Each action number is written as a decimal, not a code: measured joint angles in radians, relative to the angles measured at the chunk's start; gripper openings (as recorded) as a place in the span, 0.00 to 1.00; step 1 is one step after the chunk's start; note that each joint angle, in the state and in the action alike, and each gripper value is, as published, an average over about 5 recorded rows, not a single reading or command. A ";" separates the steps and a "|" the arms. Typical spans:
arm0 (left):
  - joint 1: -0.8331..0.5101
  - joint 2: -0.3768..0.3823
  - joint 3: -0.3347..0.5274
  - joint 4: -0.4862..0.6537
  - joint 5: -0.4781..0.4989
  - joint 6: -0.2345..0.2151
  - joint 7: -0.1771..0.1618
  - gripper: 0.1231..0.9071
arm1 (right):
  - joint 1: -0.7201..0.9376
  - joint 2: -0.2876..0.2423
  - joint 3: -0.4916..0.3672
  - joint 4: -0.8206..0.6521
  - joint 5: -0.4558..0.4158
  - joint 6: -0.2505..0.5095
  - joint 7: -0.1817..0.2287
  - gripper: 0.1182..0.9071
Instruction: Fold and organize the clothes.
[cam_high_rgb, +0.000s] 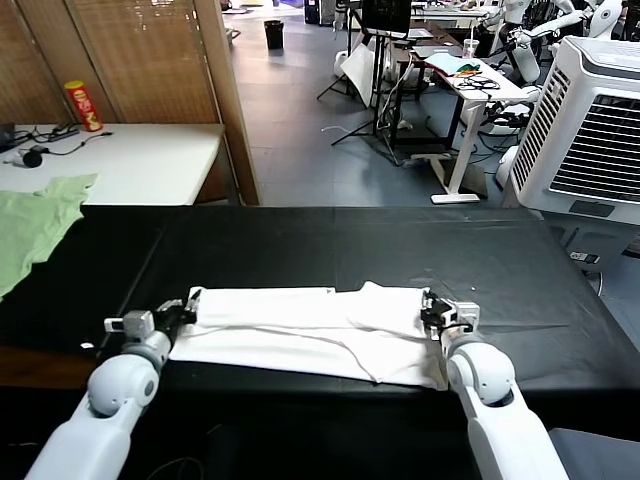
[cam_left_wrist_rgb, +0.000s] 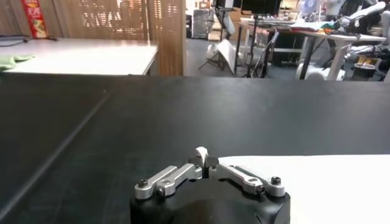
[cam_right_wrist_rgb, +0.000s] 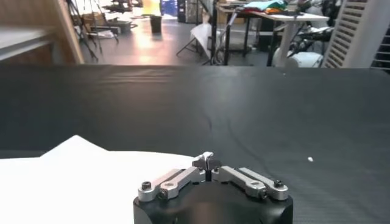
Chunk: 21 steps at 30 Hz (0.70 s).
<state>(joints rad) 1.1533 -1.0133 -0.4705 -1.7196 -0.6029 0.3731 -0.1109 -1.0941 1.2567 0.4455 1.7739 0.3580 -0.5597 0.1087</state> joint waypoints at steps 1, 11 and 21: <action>-0.002 0.003 -0.003 0.001 -0.003 -0.002 0.001 0.51 | -0.007 -0.005 0.004 0.013 0.004 -0.001 -0.002 0.50; 0.024 0.037 -0.061 -0.034 -0.146 0.007 -0.015 0.86 | -0.103 -0.045 0.053 0.167 0.039 -0.013 -0.004 0.86; 0.195 -0.023 -0.107 -0.138 -0.103 -0.010 -0.005 0.86 | -0.155 -0.048 0.064 0.257 0.056 -0.019 -0.004 0.86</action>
<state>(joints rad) 1.3487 -1.0364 -0.5779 -1.8576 -0.7058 0.3636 -0.1159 -1.2489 1.2091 0.5097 2.0304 0.4139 -0.5782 0.1044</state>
